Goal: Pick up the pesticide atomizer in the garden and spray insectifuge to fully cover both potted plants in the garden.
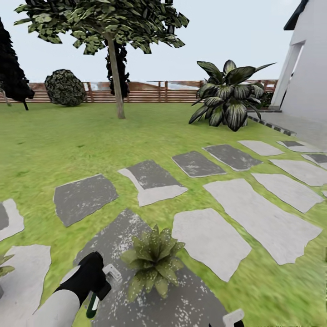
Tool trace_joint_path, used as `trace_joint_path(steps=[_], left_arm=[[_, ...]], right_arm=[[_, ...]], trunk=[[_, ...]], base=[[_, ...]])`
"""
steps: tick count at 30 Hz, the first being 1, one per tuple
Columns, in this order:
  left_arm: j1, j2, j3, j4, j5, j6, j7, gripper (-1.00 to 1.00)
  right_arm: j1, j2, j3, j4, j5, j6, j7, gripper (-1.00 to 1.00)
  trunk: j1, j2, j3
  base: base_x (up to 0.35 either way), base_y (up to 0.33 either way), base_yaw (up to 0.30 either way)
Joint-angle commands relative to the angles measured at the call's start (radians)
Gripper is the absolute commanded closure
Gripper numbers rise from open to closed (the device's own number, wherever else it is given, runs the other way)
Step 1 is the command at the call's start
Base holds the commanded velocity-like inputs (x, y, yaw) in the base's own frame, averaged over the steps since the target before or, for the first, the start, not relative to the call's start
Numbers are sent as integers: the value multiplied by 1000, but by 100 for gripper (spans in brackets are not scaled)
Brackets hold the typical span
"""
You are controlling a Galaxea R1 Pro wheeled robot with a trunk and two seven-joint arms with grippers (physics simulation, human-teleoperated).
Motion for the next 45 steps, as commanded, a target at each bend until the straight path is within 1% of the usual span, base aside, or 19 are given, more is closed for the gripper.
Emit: trace_joint_path(steps=[1,5,9,10,11,13,15,17,19,21,25,26,29,32,34,36,37,40,45], left_arm=[[-11,-4,0,-4,-10,-2,-8,100],[-31,-2,-4,-6,-14,-2,-9,100],[-52,6,-6,-3,-21,-6,-11,100],[-53,10,-6,-3,-21,-7,-11,100],[-53,28,-6,2,-18,-12,-12,100],[-53,43,-6,5,-17,-39,-13,100],[-52,49,-8,8,-18,-65,-39,100],[-49,61,-8,7,-20,-93,-78,100],[-47,71,-8,4,-20,-134,-90,100],[-46,74,-8,2,-20,-165,-101,100],[-51,80,-8,-5,-25,-181,-181,100],[-52,85,-10,-6,-39,-182,-195,100],[-55,86,-28,-9,-79,-180,-214,100],[-71,82,-40,-57,-126,-175,-287,100],[-74,79,-42,-79,-172,-171,-321,100],[-69,74,-43,-87,-238,-168,-335,100],[-67,74,-43,-89,-255,-167,-337,100],[-65,73,-42,-90,-269,-166,-338,100],[-66,73,-32,-91,-262,-168,-339,100]], right_arm=[[-1,0,-9,0,7,-4,2,-100],[-1,0,-9,1,7,-4,2,-100],[-1,0,-9,0,6,-4,2,-100],[-1,0,-9,0,7,-4,2,-100],[-1,-1,-9,-1,7,-4,2,-100],[-1,-1,-8,-1,7,-4,2,-100],[-1,-1,-8,-1,7,-4,2,-100],[-1,-1,-8,-1,7,-4,2,-100],[-1,-1,-8,-1,7,-4,2,-100],[-1,-1,-8,-1,7,-4,2,-100],[-1,-1,-8,-1,7,-4,2,-100],[-1,-1,-9,-1,7,-4,2,-100],[-1,-1,-8,-1,7,-4,2,-100],[-1,-1,-9,-1,7,-4,2,-100],[-1,-1,-9,-1,7,-4,2,-100],[-1,-1,-9,-1,7,-4,2,-100],[-1,-1,-9,-1,7,-4,2,-100],[-1,-1,-9,-1,7,-4,2,-100],[-1,-1,-9,-1,7,-4,2,-100]], trunk=[[0,0,-1],[0,0,-1],[0,0,-1],[0,0,-1],[0,0,-1],[0,0,-1],[0,0,-1],[0,0,-1],[0,0,-1],[0,0,-1],[0,0,-1],[0,0,-1],[0,0,-1],[0,0,-1],[0,0,-1],[0,0,-1],[0,0,-1],[0,0,-1],[0,0,-1]], base=[[42,37,-300],[9,8,-296],[1,0,-72],[0,0,-11],[0,0,-5],[0,0,-2],[0,0,0],[0,0,0],[0,0,0],[0,0,0],[0,0,0],[0,0,0],[0,0,0],[0,0,0],[0,0,0],[0,0,0],[0,0,0],[54,58,0],[116,110,0]])
